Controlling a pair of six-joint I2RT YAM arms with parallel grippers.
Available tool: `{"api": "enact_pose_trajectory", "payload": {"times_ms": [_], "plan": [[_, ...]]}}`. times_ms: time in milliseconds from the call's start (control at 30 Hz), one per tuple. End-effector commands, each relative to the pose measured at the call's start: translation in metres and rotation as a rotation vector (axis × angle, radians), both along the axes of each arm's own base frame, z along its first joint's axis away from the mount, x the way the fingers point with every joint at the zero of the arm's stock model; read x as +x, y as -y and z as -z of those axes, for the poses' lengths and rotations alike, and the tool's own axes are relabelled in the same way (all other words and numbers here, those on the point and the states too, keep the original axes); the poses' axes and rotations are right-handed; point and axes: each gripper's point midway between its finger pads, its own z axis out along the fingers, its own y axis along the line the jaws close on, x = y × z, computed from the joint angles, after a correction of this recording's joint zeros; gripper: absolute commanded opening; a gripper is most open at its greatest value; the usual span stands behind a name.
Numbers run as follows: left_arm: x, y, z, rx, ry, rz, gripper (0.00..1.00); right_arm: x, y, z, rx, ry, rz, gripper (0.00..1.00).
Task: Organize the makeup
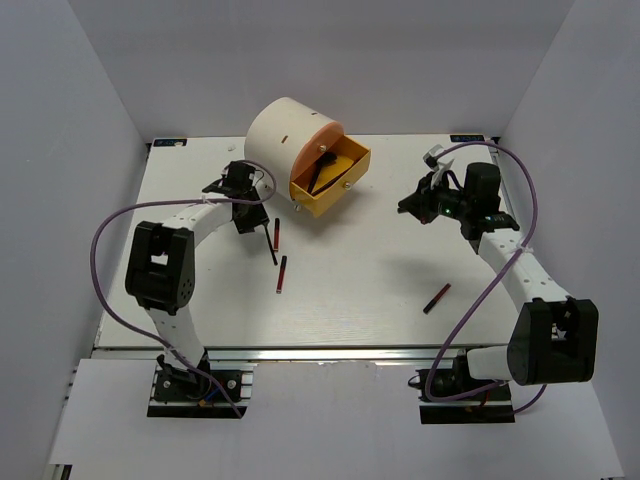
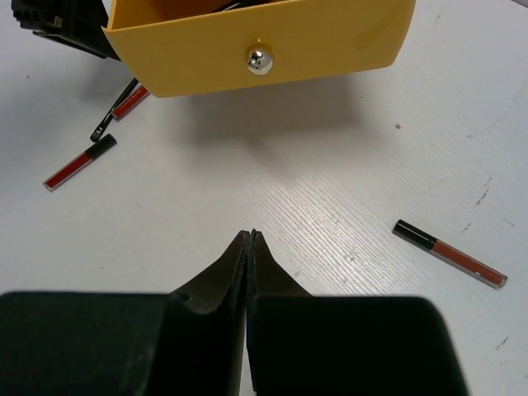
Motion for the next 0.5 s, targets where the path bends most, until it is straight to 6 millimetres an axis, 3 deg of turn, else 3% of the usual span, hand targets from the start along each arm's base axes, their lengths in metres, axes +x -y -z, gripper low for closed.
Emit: {"api": "enact_pose_trajectory", "payload": {"times_ms": [0, 467], "plan": [[0.015, -0.001, -0.022, 0.030, 0.040, 0.035, 0.50, -0.002, 0.004, 0.000, -0.007, 0.013, 0.009, 0.02], [0.016, 0.013, 0.020, 0.072, -0.053, 0.083, 0.47, 0.000, 0.006, 0.008, -0.008, -0.009, 0.016, 0.02]]}}
